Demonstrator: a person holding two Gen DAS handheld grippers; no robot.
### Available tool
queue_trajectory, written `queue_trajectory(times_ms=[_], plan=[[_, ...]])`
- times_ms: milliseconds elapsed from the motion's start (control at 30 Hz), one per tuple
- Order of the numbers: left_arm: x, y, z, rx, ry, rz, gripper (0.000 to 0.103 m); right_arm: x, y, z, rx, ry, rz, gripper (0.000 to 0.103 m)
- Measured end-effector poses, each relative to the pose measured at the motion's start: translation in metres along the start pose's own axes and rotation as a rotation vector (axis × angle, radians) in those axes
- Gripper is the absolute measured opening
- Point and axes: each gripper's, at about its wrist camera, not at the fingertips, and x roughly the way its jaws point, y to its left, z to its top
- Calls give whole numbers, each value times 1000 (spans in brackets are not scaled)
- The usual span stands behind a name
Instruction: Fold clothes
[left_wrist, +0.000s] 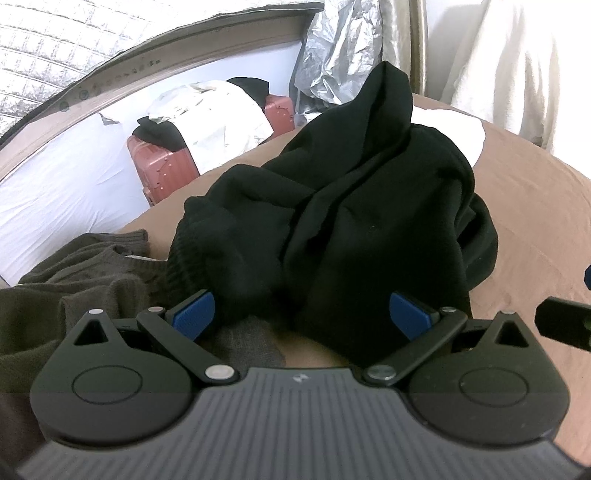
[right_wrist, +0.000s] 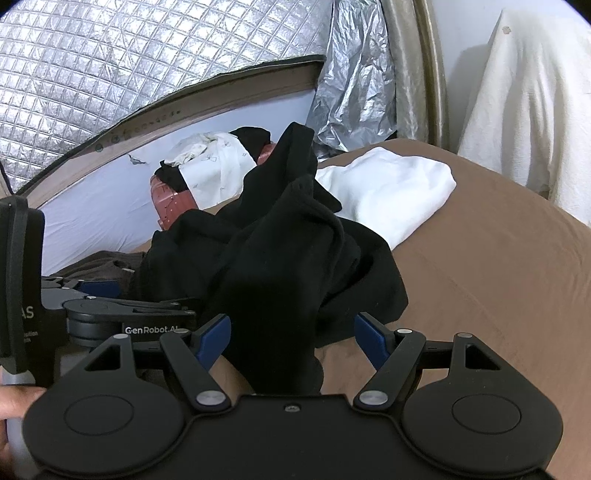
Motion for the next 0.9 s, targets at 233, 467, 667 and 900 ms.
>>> queue_trajectory(times_ms=[233, 467, 667, 900], plan=[[3, 0, 0, 3, 9, 9, 103, -1, -3, -1, 6, -1, -5, 78], [6, 0, -1, 0, 21, 12, 103, -3, -2, -2, 5, 2, 3, 78], [18, 1, -1, -9, 23, 6, 103, 5, -9, -2, -6, -11, 25, 81], [71, 28, 16, -125, -16, 84, 103, 60, -59, 0, 79, -25, 75, 85]])
